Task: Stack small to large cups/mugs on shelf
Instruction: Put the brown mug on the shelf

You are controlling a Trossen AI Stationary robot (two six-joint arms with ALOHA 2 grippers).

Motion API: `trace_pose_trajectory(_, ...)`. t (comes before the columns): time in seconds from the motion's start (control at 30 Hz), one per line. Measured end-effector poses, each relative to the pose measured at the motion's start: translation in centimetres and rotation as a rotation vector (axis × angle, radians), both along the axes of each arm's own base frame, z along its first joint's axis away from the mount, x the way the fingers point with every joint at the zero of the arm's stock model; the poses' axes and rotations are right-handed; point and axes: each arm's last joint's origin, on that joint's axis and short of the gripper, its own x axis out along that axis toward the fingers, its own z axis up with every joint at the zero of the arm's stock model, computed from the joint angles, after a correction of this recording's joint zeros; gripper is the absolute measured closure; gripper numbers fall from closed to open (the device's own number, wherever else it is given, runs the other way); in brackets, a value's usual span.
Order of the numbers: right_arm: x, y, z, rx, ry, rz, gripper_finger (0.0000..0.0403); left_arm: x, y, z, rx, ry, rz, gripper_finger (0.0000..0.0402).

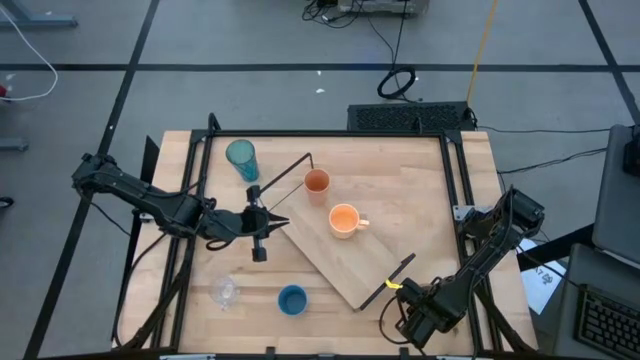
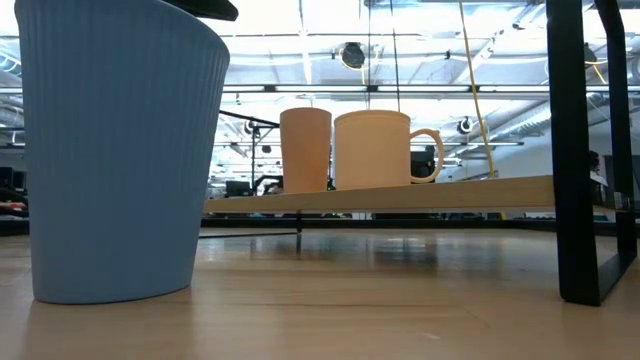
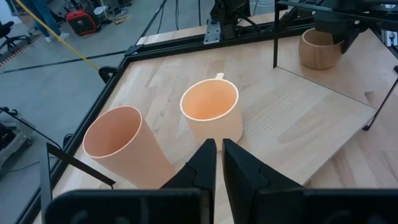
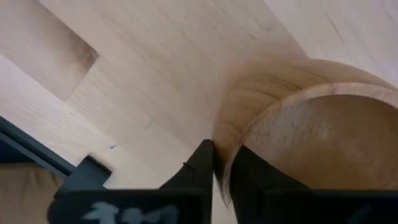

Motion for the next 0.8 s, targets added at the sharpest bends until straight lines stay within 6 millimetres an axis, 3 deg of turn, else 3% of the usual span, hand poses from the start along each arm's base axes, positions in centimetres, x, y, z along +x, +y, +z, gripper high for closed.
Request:
trace_pose_trajectory(0.33,0.0,0.0,0.5,0.024,-0.021,-0.001,0.0384,0.0,0.0,0.0,0.000,0.000,0.000,0.0371)
trace_pose_trajectory(0.67,-0.5,-0.5,2.7,0.082,-0.069,-0.002,0.0385,0.0,0.0,0.0,0.002,0.000,-0.001,0.0371)
trace_pose_trajectory(0.8,-0.4,-0.3,4.7,0.117,-0.101,0.004,0.0385,0.0,0.0,0.0,0.005,0.001,-0.002,0.0371)
